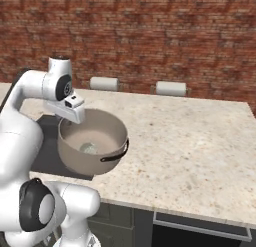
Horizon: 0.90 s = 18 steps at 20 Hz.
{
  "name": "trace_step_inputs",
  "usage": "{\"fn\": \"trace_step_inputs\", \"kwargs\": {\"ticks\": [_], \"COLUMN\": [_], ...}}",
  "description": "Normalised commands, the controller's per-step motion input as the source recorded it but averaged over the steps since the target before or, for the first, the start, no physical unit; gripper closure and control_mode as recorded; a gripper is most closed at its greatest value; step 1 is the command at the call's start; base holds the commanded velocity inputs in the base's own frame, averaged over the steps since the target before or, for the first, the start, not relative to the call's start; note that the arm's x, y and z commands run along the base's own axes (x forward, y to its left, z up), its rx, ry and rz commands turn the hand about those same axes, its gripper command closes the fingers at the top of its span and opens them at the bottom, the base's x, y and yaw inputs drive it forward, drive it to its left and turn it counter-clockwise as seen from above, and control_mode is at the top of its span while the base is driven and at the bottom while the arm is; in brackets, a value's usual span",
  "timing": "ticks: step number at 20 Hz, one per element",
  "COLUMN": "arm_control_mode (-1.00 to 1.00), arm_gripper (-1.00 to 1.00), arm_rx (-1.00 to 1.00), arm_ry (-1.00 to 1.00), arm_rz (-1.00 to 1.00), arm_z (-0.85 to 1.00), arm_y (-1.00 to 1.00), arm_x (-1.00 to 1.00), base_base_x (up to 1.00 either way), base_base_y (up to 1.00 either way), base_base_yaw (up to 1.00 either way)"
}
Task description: Dump the garlic from the pot into the sink. Then turn on the water and wash the garlic. Then turn off the water and put the garlic back in the pot.
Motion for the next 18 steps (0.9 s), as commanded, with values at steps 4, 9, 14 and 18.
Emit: {"fn": "trace_step_inputs", "kwargs": {"ticks": [4, 9, 14, 18], "arm_control_mode": [-1.00, -1.00, -1.00, -1.00], "arm_gripper": [1.00, 1.00, 1.00, 1.00], "arm_rx": [0.00, 0.03, 0.06, 0.09], "arm_ry": [0.00, 0.00, 0.05, 0.09], "arm_rz": [0.00, 0.00, 0.00, 0.00], "arm_z": [0.44, 0.37, 0.14, 0.01], "arm_y": [1.00, 1.00, 1.00, 1.00], "arm_x": [-0.44, -0.58, -0.52, -0.20], "base_base_x": [0.00, 0.00, 0.00, 0.00], "base_base_y": [0.00, 0.00, 0.00, 0.00], "base_base_yaw": [0.00, 0.00, 0.00, 0.00]}}
